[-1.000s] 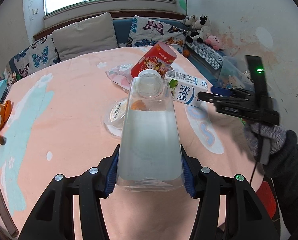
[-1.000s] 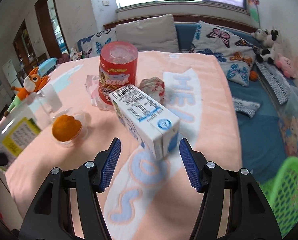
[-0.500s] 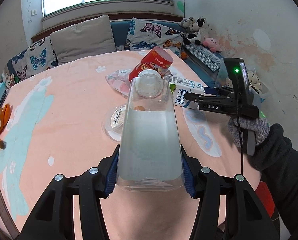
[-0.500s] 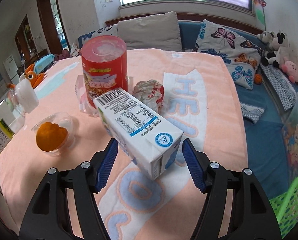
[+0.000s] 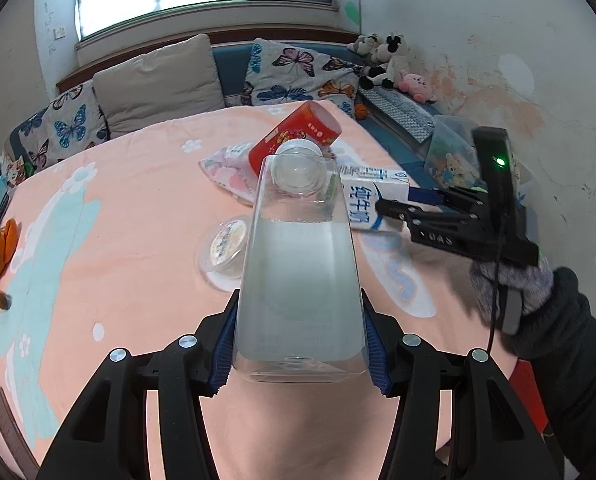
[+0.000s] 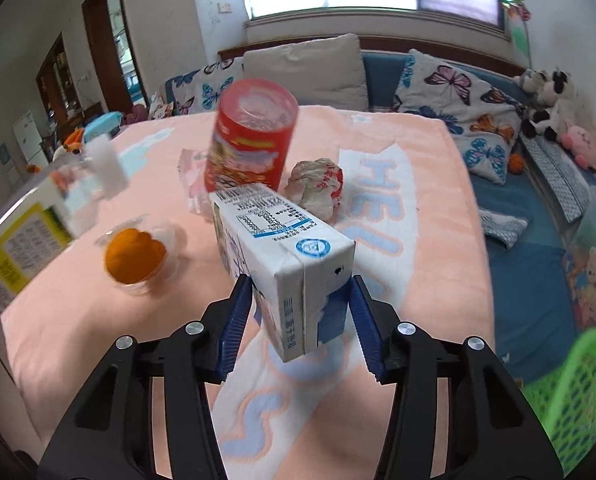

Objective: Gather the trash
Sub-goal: 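Carry the bottle and carton to the green basket and release both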

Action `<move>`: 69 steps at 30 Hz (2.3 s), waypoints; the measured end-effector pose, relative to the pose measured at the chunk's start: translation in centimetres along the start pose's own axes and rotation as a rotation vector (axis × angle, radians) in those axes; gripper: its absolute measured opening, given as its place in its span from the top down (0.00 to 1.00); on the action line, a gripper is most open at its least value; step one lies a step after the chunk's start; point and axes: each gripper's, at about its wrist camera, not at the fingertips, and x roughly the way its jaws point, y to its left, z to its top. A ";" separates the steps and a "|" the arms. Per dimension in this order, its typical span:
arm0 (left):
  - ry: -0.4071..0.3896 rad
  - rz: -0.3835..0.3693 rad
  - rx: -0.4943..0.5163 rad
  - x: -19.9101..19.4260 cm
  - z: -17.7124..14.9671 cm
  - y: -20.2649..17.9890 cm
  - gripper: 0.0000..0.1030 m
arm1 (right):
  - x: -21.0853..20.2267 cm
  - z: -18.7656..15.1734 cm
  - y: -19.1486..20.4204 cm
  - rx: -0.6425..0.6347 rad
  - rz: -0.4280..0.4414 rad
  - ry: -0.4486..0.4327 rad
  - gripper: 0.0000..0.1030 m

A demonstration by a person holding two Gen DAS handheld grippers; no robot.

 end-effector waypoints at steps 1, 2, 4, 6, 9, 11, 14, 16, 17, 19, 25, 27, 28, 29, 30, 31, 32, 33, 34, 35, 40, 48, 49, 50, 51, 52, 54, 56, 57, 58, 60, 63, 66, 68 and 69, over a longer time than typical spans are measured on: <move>-0.002 -0.005 0.006 0.0 0.1 -0.2 0.49 | -0.7 -0.2 0.0 0.009 -0.010 0.001 0.51; -0.003 -0.014 0.015 0.0 0.2 -0.6 0.49 | -1.3 -0.4 0.0 0.017 -0.014 0.002 0.51; -0.001 -0.031 0.026 0.1 0.4 -1.2 0.49 | -3.2 -0.9 -0.2 0.030 -0.027 -0.014 0.52; 0.000 -0.046 0.042 0.3 0.8 -2.0 0.49 | -4.9 -1.3 -0.5 0.048 -0.045 -0.018 0.52; 0.000 -0.080 0.065 0.6 1.3 -3.5 0.49 | -8.0 -2.1 -1.3 0.074 -0.084 -0.039 0.52; 0.003 -0.100 0.083 0.9 1.7 -4.5 0.49 | -9.8 -2.7 -2.0 0.088 -0.110 -0.054 0.52; 0.005 -0.135 0.125 1.3 2.2 -6.7 0.49 | -12.6 -3.8 -3.7 0.124 -0.167 -0.071 0.52; 0.009 -0.159 0.143 1.7 2.4 -7.8 0.49 | -14.2 -4.7 -5.2 0.149 -0.225 -0.076 0.52; 0.013 -0.170 0.152 1.9 2.5 -8.5 0.49 | -14.9 -5.2 -6.0 0.164 -0.245 -0.077 0.52; 0.019 -0.194 0.177 2.3 2.7 -10.0 0.49 | -16.2 -6.4 -7.7 0.197 -0.301 -0.069 0.52; 0.047 -0.254 0.248 3.7 3.6 -14.8 0.49 | -17.5 -9.7 -11.7 0.257 -0.422 -0.015 0.51; 0.057 -0.267 0.274 4.1 3.8 -16.4 0.49 | -17.4 -10.7 -12.8 0.274 -0.432 0.003 0.51; 0.064 -0.274 0.287 4.3 3.8 -17.3 0.49 | -17.2 -11.2 -13.3 0.284 -0.435 0.015 0.51; 0.071 -0.282 0.297 4.5 4.0 -18.0 0.49 | -17.0 -11.7 -13.7 0.291 -0.435 0.021 0.51; 0.081 -0.294 0.312 4.8 4.3 -19.0 0.49 | -16.7 -12.3 -14.2 0.304 -0.436 0.033 0.50; 0.087 -0.301 0.322 5.0 4.5 -19.7 0.49 | -16.7 -12.7 -14.6 0.313 -0.434 0.039 0.50; 0.095 -0.303 0.339 5.2 4.6 -20.7 0.49 | -16.7 -13.2 -15.0 0.324 -0.433 0.042 0.50; 0.100 -0.304 0.350 5.4 4.8 -21.3 0.49 | -16.6 -13.6 -15.4 0.336 -0.434 0.044 0.50; 0.106 -0.306 0.364 5.7 4.9 -22.1 0.49 | -16.5 -14.1 -15.8 0.352 -0.431 0.050 0.50; 0.113 -0.307 0.373 6.0 5.1 -22.8 0.49 | -16.7 -14.4 -16.1 0.360 -0.429 0.051 0.48; 0.158 -0.314 0.420 8.3 6.0 -26.8 0.49 | -18.1 -15.6 -16.6 0.378 -0.443 0.038 0.47; 0.264 -0.328 0.431 12.1 7.0 -31.1 0.49 | -20.8 -16.6 -16.9 0.416 -0.455 -0.013 0.45; 0.272 -0.326 0.438 12.5 7.0 -31.6 0.49 | -21.1 -16.7 -16.8 0.420 -0.455 -0.021 0.45; 0.285 -0.321 0.437 13.1 7.2 -32.2 0.49 | -21.3 -16.7 -16.9 0.425 -0.454 -0.028 0.44; 0.299 -0.322 0.434 13.5 7.3 -32.6 0.49 | -21.5 -16.8 -16.9 0.429 -0.453 -0.034 0.44; 0.315 -0.325 0.427 13.9 7.3 -33.0 0.49 | -21.7 -16.9 -16.9 0.432 -0.456 -0.040 0.44; 0.343 -0.323 0.406 14.9 7.4 -33.7 0.49 | -22.0 -17.0 -17.0 0.439 -0.457 -0.047 0.44; 0.365 -0.323 0.396 15.9 7.3 -34.3 0.49 | -22.3 -17.2 -17.2 0.449 -0.457 -0.054 0.44; 0.370 -0.322 0.393 16.3 7.3 -34.5 0.49 | -22.5 -17.4 -17.2 0.452 -0.457 -0.055 0.43; 0.374 -0.324 0.393 16.5 7.2 -34.6 0.49 | -22.6 -17.5 -17.2 0.455 -0.460 -0.058 0.43; 0.368 -0.332 0.394 16.8 6.9 -35.0 0.47 | -22.8 -17.8 -17.2 0.460 -0.460 -0.059 0.43; 0.348 -0.342 0.388 16.7 6.7 -34.8 0.38 | -23.1 -17.9 -17.1 0.465 -0.463 -0.061 0.43; 0.340 -0.344 0.364 16.2 6.6 -33.8 0.38 | -23.2 -17.9 -16.8 0.466 -0.462 -0.064 0.43; 0.324 -0.345 0.354 15.6 6.7 -33.0 0.38 | -23.2 -17.7 -16.5 0.459 -0.452 -0.067 0.43; 0.307 -0.338 0.351 15.1 6.6 -32.4 0.38 | -23.2 -17.6 -16.3 0.455 -0.448 -0.068 0.42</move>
